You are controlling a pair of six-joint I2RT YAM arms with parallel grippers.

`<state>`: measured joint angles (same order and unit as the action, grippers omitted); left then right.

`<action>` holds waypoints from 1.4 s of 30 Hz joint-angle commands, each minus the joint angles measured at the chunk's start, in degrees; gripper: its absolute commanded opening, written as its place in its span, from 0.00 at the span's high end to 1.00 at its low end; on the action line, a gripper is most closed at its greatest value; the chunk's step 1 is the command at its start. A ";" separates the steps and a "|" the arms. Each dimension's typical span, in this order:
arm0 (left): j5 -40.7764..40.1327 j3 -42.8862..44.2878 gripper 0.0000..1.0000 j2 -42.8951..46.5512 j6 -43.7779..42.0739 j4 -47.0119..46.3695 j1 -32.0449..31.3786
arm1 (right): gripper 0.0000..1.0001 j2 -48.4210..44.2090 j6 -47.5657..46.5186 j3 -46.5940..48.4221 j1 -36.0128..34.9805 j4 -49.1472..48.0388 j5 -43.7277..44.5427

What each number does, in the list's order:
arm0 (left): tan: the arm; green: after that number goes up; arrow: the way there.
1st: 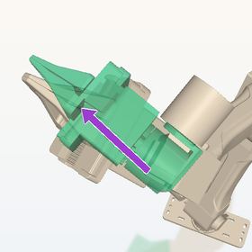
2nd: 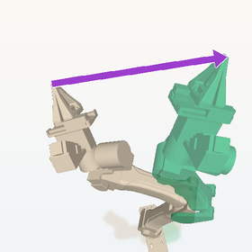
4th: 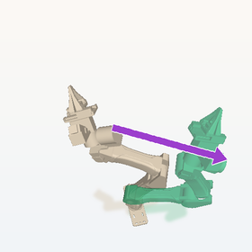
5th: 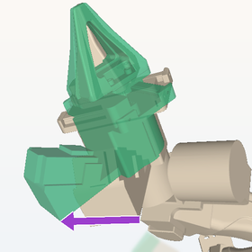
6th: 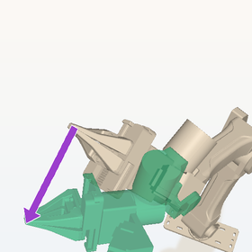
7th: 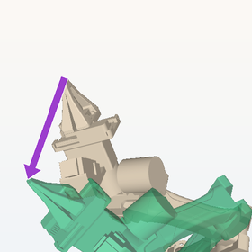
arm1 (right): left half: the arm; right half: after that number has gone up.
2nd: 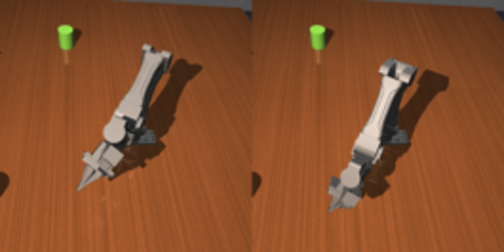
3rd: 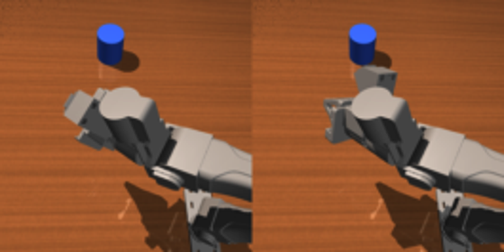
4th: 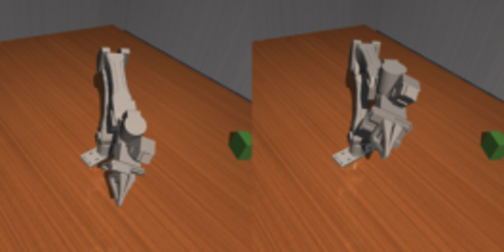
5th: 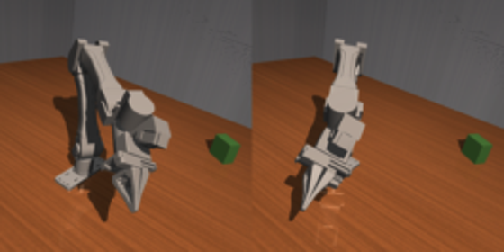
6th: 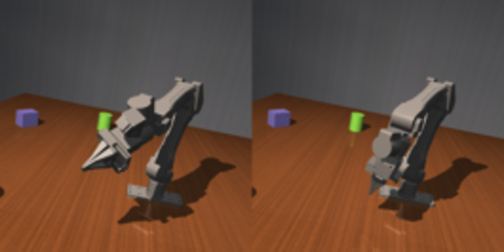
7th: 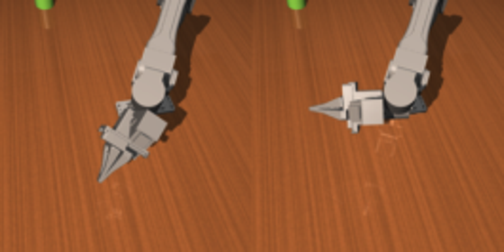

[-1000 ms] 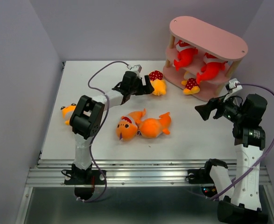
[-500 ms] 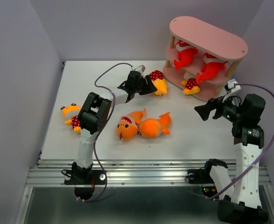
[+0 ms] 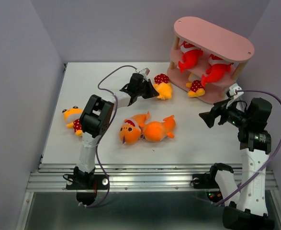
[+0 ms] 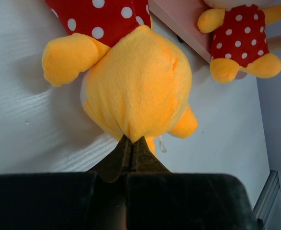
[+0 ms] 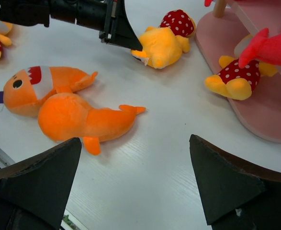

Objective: Place and organize the stuffed toys onto the shelf

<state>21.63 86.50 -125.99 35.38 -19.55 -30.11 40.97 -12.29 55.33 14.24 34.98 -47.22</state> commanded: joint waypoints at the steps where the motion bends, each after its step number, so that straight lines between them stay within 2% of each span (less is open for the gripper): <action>1: 5.17 -2.64 1.00 8.74 -3.29 -2.07 0.84 | 0.00 0.34 -14.48 1.27 0.35 7.36 -7.24; 3: 7.89 -3.88 1.00 12.25 -3.73 -1.63 1.10 | 0.00 0.60 -28.43 1.53 0.35 12.54 -10.16; 4: 10.08 -5.01 1.00 14.61 -4.17 -0.93 1.45 | 0.00 1.04 -41.89 1.62 0.35 20.14 -12.95; 5: 10.97 -5.72 1.00 15.77 -4.26 -0.58 1.46 | 0.00 1.13 -47.68 1.36 0.35 24.04 -13.77; 6: 12.11 -7.21 1.00 17.00 -4.26 0.29 1.54 | 0.00 1.13 -52.26 0.92 0.35 28.26 -14.30; 8: 15.79 -9.06 1.00 20.59 -3.74 0.74 1.54 | 0.00 1.13 -58.25 -0.13 0.35 29.18 -15.70; 11: 22.55 -12.84 1.00 23.59 -1.64 1.79 1.54 | 0.00 2.00 -61.52 0.30 0.35 28.48 -18.60; 17: 34.95 -21.01 1.00 31.84 7.07 1.97 1.28 | 0.00 9.20 -61.53 7.06 0.35 25.84 -26.60; 22: 37.61 -24.62 1.00 37.92 11.37 2.59 0.32 | 0.00 12.46 -58.38 9.19 -2.01 19.28 -27.93; 24: 37.79 -25.06 1.00 39.94 12.43 2.59 -0.30 | 0.00 12.56 -56.44 8.48 -4.38 17.06 -24.34; 27: 37.70 -24.80 1.00 40.48 14.19 2.50 -1.97 | 0.00 12.82 -55.03 6.72 -12.11 14.15 -17.83; 30: 37.61 -24.36 1.00 39.86 15.69 2.33 -2.76 | 0.00 13.61 -55.47 6.02 -13.88 14.24 -15.45; 33: 37.44 -24.01 1.00 38.90 17.96 0.31 -3.99 | 0.00 14.22 -52.40 5.58 -16.34 10.38 -13.25; 38: 37.52 -21.82 1.00 36.53 20.61 -0.66 -5.66 | 0.00 14.93 -49.51 5.58 -26.51 7.83 -3.70; 42: 37.52 -19.35 1.00 35.12 22.98 -1.72 -7.50 | 0.00 15.19 -45.72 2.95 -34.34 1.08 5.28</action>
<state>57.19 62.94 -90.78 55.46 -16.69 -35.77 56.45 -62.63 59.90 -13.56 44.88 -52.58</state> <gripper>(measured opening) 0.037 0.998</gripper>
